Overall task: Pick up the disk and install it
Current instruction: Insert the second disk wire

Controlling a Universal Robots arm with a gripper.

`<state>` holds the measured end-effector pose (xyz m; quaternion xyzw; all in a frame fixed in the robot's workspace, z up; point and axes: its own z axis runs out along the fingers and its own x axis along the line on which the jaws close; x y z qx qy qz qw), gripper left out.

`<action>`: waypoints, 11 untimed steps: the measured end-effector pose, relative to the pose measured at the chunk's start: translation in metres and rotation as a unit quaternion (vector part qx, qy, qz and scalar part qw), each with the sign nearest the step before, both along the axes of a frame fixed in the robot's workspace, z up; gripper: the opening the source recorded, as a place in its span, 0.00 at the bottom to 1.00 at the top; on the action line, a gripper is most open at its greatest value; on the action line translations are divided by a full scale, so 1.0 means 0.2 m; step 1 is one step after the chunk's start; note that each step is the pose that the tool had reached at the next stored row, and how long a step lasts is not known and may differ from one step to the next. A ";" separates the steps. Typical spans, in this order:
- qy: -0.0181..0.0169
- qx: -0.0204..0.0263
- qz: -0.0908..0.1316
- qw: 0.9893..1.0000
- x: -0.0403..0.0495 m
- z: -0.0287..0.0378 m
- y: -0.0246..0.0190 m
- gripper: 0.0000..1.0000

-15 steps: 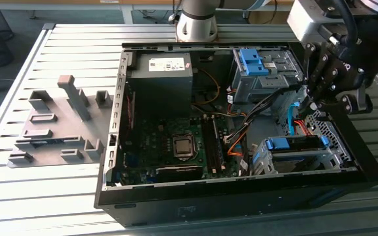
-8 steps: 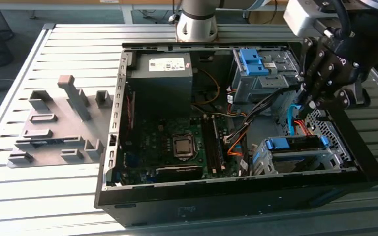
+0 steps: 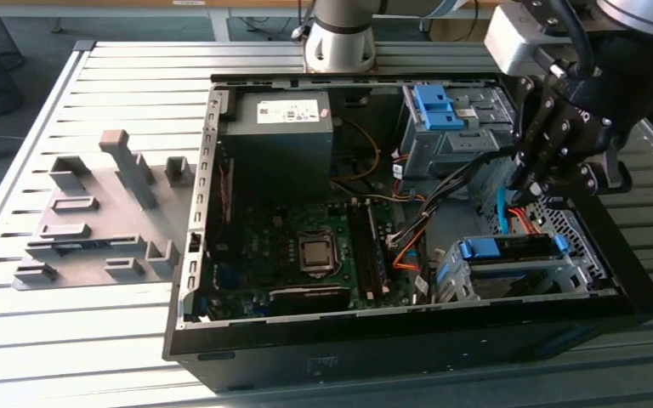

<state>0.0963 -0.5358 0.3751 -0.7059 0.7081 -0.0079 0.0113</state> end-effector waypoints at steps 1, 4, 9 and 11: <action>0.000 0.000 0.000 1.000 0.001 -0.009 0.000 0.24; 0.000 0.000 0.000 1.000 0.005 -0.032 0.000 0.24; 0.000 0.000 0.000 1.000 0.006 -0.035 -0.022 0.16; 0.000 0.000 0.000 1.000 0.006 -0.039 -0.046 0.16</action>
